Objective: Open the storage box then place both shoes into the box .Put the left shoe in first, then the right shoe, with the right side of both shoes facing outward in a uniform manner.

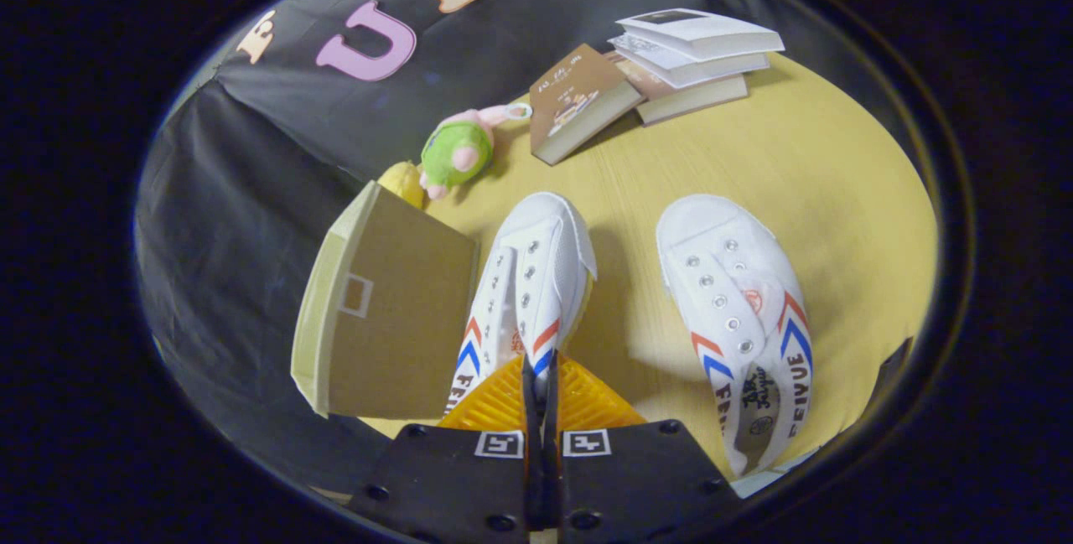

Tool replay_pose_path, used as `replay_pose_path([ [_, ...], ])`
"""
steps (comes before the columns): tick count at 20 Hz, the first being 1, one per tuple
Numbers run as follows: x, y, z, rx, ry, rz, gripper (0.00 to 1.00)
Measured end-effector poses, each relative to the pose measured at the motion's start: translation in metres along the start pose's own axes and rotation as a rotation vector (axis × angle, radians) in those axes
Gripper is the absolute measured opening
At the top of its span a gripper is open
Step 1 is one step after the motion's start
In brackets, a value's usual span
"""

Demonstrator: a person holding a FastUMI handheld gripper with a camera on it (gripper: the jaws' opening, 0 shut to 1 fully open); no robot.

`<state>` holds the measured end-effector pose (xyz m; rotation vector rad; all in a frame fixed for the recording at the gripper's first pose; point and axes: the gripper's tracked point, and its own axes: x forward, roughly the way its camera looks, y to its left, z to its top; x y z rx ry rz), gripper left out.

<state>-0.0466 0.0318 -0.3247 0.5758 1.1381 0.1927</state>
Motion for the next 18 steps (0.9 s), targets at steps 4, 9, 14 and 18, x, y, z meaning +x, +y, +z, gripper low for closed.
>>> replay_pose_path([
  [4, -0.014, 0.046, 0.027, 0.049, -0.050, 0.083, 0.03],
  [9, -0.034, 0.110, 0.054, 0.039, -0.126, 0.169, 0.03],
  [14, -0.040, 0.166, 0.068, 0.002, -0.144, 0.232, 0.03],
  [18, -0.018, 0.199, 0.052, -0.033, -0.100, 0.239, 0.03],
])
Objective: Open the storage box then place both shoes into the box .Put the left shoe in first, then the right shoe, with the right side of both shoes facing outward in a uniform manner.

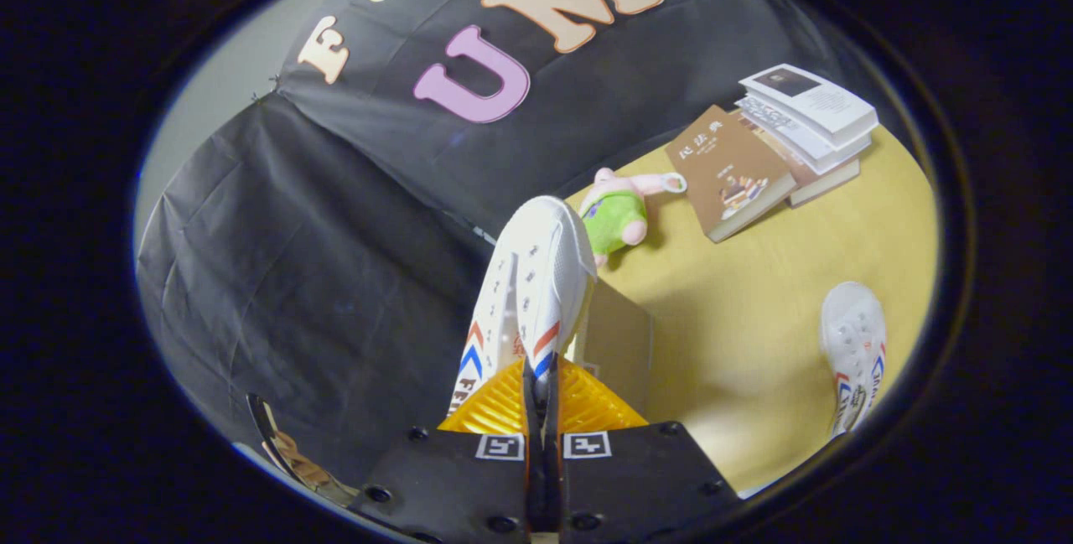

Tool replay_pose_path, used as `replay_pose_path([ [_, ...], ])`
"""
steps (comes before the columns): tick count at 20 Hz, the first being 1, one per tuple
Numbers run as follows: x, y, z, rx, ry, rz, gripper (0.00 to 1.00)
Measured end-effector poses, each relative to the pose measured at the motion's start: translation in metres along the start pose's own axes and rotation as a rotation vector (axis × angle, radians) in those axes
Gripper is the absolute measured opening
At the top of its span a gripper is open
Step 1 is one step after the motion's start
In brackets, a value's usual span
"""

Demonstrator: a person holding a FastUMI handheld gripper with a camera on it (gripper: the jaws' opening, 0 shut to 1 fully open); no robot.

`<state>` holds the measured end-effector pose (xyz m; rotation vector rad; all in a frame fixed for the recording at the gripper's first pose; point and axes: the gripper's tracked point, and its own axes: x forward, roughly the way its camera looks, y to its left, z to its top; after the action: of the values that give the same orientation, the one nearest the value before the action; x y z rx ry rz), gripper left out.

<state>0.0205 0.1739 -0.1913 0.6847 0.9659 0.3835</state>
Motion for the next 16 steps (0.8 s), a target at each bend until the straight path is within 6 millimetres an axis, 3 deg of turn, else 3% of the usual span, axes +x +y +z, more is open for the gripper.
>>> replay_pose_path([
  [9, 0.081, 0.022, -0.058, -0.034, 0.106, -0.038, 0.03],
  [16, 0.117, 0.023, -0.104, -0.044, 0.201, -0.119, 0.03],
])
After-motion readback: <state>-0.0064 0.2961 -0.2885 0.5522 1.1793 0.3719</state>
